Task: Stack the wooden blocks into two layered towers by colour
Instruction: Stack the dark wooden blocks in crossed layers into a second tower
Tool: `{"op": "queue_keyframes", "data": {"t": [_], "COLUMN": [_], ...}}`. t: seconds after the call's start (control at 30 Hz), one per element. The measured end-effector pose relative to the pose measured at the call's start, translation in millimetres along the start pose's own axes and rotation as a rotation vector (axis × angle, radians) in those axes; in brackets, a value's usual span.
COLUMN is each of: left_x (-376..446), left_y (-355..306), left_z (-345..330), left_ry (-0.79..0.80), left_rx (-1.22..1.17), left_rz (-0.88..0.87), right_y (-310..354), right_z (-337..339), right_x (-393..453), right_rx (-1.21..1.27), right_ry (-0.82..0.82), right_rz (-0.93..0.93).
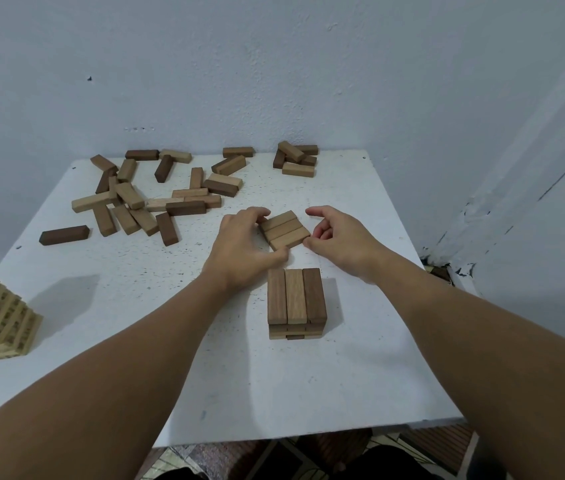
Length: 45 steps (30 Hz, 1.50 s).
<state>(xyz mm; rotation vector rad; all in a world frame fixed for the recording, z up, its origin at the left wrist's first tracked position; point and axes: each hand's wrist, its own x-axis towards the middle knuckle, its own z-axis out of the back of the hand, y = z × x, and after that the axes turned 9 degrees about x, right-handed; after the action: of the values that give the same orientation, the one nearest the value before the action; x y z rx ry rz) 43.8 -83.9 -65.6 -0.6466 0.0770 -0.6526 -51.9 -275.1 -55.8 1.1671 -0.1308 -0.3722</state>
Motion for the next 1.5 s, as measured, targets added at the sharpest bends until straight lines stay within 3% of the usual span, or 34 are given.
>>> {"op": "queue_keyframes", "data": {"t": [0.87,1.13,1.5], "left_x": [1.4,8.8,-11.8], "left_y": [1.1,-15.2,-60.7], "left_z": [8.1,30.7,106.0], "left_ry": [0.043,0.226,0.222], "left_rx": [-0.063,0.073,0.058], "left_rz": [-0.043,-0.109,-0.165], "right_y": [6.6,10.7,62.2], "right_z": [4.6,11.0,26.9], "right_x": [12.6,2.7,-40.7], "right_rx": [-0.144,-0.011,0.159], "right_ry": [0.216,0.225,0.148], "right_rz": [-0.077,-0.091,0.003]}}
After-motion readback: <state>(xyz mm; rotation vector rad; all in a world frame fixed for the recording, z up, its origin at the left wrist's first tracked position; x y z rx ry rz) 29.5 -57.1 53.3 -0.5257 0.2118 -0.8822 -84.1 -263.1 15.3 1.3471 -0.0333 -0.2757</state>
